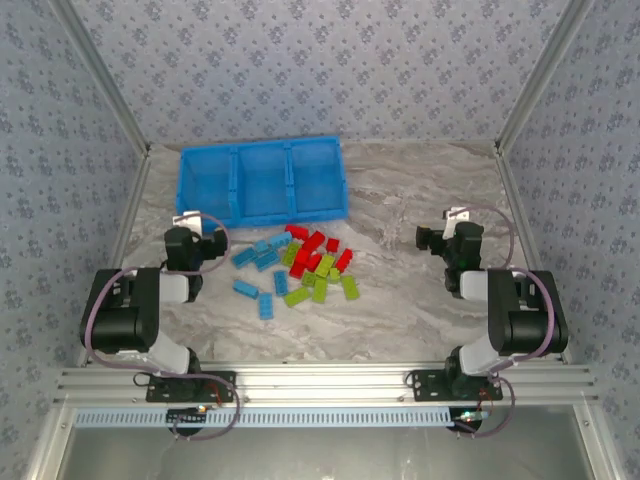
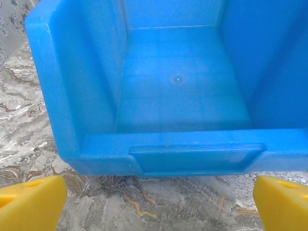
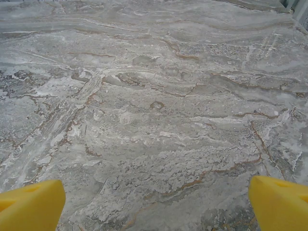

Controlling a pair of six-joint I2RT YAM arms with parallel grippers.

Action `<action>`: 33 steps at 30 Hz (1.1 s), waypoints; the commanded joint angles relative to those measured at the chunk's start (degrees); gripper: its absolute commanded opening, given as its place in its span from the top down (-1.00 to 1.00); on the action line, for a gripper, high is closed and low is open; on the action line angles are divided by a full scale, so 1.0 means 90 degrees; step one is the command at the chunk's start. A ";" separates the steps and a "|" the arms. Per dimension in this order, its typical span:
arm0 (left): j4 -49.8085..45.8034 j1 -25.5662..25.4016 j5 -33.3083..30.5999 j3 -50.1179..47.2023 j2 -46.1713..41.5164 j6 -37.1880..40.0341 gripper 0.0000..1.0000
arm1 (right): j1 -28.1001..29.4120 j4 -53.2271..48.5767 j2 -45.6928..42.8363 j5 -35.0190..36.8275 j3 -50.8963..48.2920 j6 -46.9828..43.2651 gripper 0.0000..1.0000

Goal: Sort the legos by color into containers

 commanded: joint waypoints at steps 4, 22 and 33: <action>0.0143 0.0026 0.0058 0.0122 -0.0045 -0.0043 -0.99 | -0.0036 -0.0062 -0.0099 -0.0056 0.0100 -0.0068 -1.00; 0.0059 -0.0208 -0.0713 0.0029 -0.0387 -0.0032 -0.98 | 0.0151 -0.3421 -0.2793 0.1395 0.0455 0.1750 -1.00; -0.6683 -0.0872 -0.1146 0.1995 -0.3463 -0.3432 -0.94 | 0.1096 -0.8363 -0.4533 -0.1457 0.1804 0.3973 -0.91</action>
